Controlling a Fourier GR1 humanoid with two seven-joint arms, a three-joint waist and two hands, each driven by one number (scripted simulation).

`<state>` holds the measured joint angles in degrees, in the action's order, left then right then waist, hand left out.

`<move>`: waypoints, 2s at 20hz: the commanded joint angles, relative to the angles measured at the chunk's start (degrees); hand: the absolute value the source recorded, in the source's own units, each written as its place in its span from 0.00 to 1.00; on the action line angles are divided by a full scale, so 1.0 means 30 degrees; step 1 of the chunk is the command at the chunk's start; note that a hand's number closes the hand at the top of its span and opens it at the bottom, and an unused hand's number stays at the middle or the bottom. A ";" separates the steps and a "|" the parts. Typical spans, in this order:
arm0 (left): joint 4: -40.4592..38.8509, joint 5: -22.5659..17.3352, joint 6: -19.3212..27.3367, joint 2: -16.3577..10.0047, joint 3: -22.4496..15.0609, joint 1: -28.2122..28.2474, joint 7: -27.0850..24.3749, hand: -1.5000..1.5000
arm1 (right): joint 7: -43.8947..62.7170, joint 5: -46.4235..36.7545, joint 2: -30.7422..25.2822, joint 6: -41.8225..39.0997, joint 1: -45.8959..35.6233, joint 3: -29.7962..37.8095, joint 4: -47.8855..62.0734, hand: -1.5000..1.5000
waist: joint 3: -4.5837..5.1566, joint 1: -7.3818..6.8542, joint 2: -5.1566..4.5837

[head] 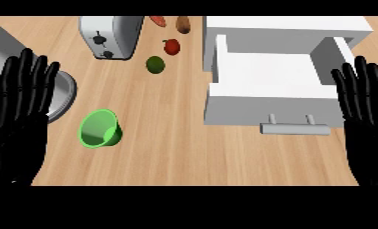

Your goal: Pick up the cup, place it into the drawer and close the drawer

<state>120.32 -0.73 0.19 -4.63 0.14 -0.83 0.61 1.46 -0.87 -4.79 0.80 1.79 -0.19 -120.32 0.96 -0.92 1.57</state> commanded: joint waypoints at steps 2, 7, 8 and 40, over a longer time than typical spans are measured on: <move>0.0538 -0.3566 -0.3510 -0.1500 0.0918 0.1648 -0.1461 0.00 | -0.0062 0.0055 -0.0127 -0.0533 0.0463 -0.0508 -0.1104 0.00 | -0.0297 0.0224 -0.0467; -0.2279 -0.9250 -0.7083 -0.2781 0.1128 0.1899 0.0490 0.00 | 0.0787 0.0964 -0.0687 -0.1685 -0.0459 -0.0828 0.0509 0.00 | -0.0246 0.0098 -0.0701; -0.3298 -0.9551 -0.7395 -0.2869 0.0973 0.1609 0.0634 0.00 | 0.0930 0.0422 -0.0599 -0.1498 -0.1037 -0.1209 0.0787 0.00 | -0.0262 0.0206 -0.0705; -2.8276 -0.0310 -1.2640 -0.6280 0.4428 -0.5542 -1.3336 0.00 | 0.0829 0.2184 -0.1894 -0.3596 -0.5525 0.1765 0.5011 0.00 | -0.0295 0.0490 -0.0590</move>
<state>47.21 -4.95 -34.75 -21.01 12.66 -12.56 -30.70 4.52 5.97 -10.35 -9.37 -13.71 5.26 -106.53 0.06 0.47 -0.15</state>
